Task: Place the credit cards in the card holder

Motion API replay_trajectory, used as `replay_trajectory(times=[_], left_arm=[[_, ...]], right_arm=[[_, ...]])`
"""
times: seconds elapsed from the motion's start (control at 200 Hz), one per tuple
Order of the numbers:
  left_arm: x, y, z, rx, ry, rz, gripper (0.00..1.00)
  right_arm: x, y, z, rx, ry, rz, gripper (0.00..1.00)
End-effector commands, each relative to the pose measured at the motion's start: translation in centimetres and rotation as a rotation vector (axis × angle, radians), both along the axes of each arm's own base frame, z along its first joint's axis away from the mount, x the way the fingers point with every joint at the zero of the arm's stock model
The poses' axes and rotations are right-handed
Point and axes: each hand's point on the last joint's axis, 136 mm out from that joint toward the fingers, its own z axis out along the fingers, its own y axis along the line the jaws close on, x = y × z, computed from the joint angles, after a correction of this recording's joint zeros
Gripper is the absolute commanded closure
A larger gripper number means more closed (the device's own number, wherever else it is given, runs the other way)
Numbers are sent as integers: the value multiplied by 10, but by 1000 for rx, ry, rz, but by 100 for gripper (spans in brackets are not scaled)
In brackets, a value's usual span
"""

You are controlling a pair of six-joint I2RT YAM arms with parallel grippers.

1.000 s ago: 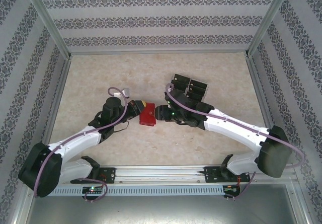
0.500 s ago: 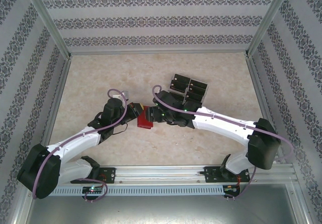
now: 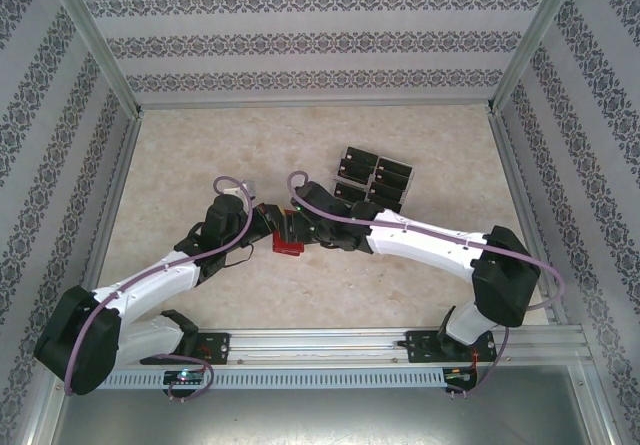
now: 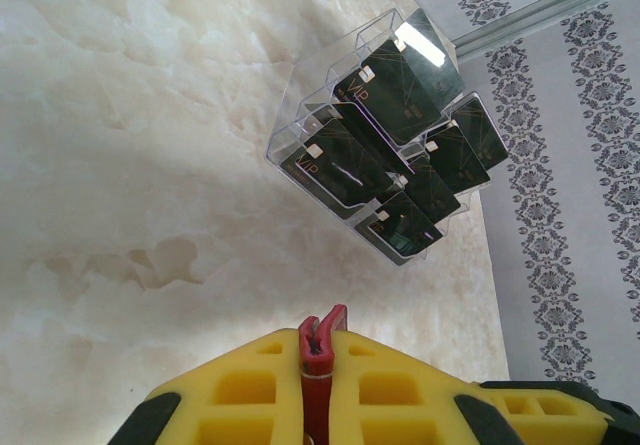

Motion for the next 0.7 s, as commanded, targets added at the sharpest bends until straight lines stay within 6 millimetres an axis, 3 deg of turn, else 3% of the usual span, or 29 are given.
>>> replay_trajectory(times=[0.0,0.36,0.53,0.695], left_arm=[[2,-6,22,-10,-56,-16,100],[3,-4,28,-9,-69,-6,100],[2,-3,26,-5,-62,-4,100],[0,2,19,11,-50,13,100]], right_arm=[[2,3,-1,-22,-18,0,46],[-1,-13,-15,-74,-9,-25,71],[-1,-15,-11,-70,-14,-19,100],[1,-37,-12,-69,-11,-56,100]])
